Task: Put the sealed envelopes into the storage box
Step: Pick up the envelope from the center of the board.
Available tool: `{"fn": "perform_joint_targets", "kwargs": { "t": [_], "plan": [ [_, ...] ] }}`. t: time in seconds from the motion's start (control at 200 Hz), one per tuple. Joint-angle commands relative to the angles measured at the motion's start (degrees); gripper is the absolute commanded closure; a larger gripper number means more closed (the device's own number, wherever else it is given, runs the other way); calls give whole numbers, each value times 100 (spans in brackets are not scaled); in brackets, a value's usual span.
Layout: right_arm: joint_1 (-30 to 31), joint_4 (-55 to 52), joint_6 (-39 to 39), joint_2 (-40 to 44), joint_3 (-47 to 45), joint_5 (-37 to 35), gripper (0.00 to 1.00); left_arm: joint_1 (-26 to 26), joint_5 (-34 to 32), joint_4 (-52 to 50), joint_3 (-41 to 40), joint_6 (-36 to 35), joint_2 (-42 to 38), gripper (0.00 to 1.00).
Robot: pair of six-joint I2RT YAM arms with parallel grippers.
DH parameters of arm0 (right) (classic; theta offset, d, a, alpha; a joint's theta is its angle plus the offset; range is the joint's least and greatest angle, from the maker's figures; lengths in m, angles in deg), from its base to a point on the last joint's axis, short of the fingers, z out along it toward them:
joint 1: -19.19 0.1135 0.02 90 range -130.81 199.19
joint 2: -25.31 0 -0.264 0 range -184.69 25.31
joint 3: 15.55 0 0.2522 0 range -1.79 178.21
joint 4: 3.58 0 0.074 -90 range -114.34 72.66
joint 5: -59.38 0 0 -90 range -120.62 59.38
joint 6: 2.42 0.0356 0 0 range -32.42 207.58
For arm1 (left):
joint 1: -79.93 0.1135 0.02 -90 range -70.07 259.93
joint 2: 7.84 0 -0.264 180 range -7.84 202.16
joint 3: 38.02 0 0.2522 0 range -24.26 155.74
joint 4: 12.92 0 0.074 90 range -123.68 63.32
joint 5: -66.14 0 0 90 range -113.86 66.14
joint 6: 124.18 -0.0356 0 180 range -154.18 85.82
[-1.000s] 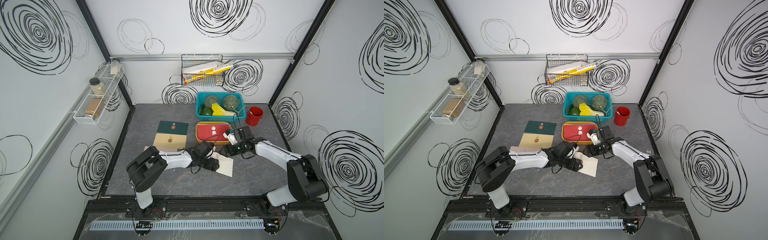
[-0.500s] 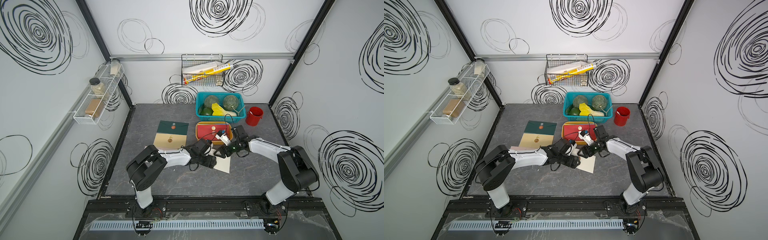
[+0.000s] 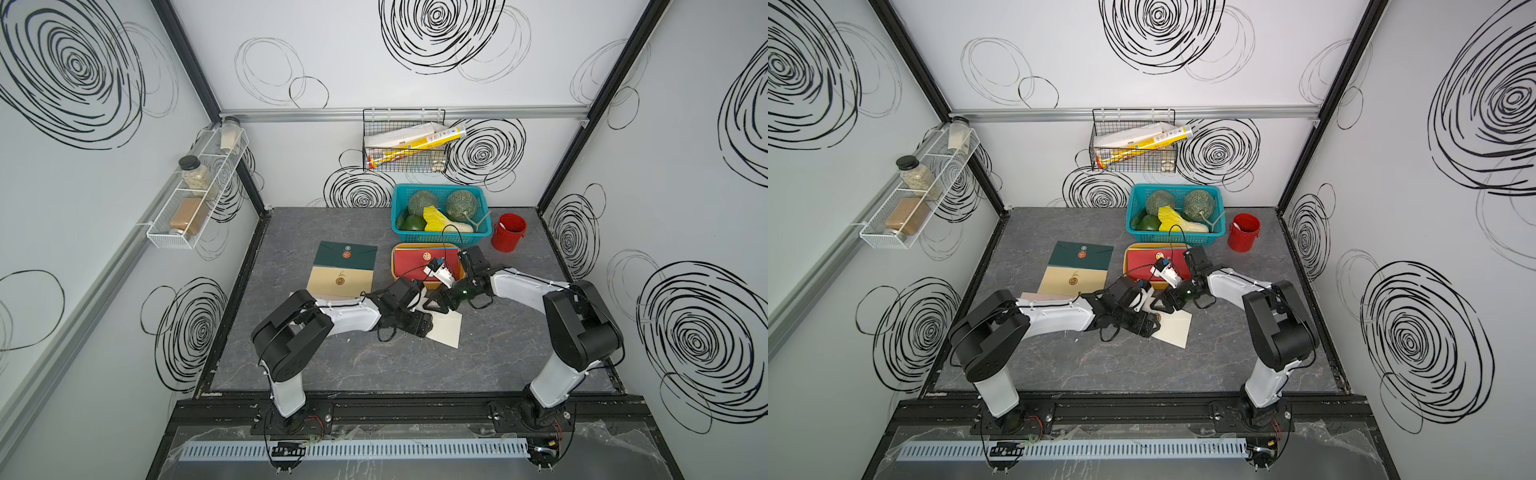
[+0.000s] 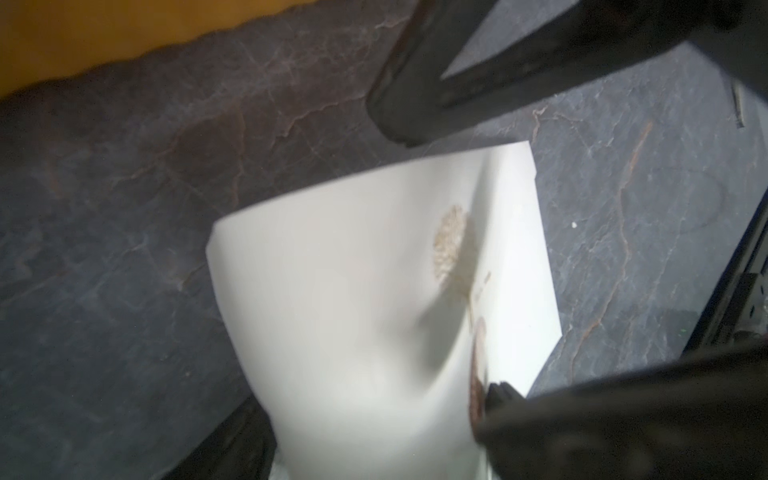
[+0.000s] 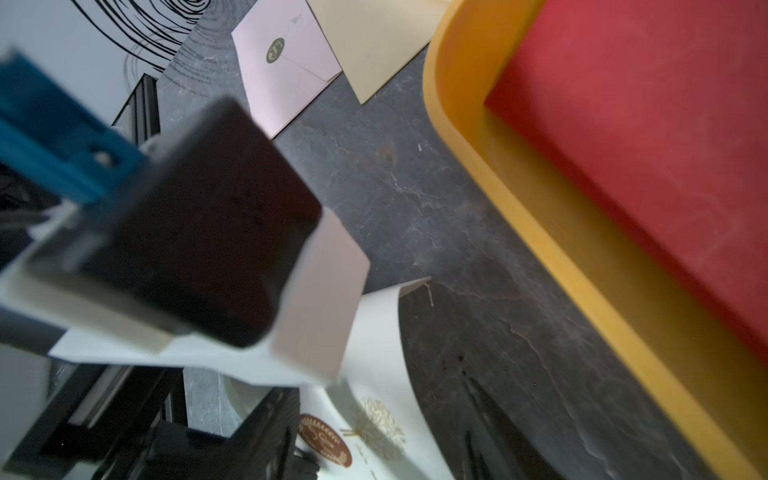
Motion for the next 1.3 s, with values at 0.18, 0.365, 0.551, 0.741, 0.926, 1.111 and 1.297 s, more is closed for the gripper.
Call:
{"fn": "perform_joint_targets", "kwargs": {
  "t": [0.18, 0.365, 0.551, 0.741, 0.926, 1.111, 1.297],
  "plan": [
    [-52, -340, -476, -350, 122, 955, 61, 183, -277, -1103, -379, -40, 433, 16],
    [-135, -649, -695, -431, 205, 1417, 90, 249, -406, -1150, -355, 80, 364, 16],
    [-270, -835, -606, -465, 406, 1414, 100, 463, -698, -1484, -281, 210, -82, 11],
    [-264, -676, -293, -377, 426, 1391, 100, 1196, -1103, -2122, -24, 253, -1277, 7],
    [107, -1043, -175, -104, 824, 1216, 100, 2096, -959, -2147, 475, 548, -1632, 7],
    [378, -1633, 723, -5, 1415, 367, 100, 2233, -554, -2023, 1573, 584, -459, 17],
    [-110, -2738, 1262, 326, 2001, -1140, 100, 2139, -313, -1824, 2114, 431, 140, 24]
  ]
}}
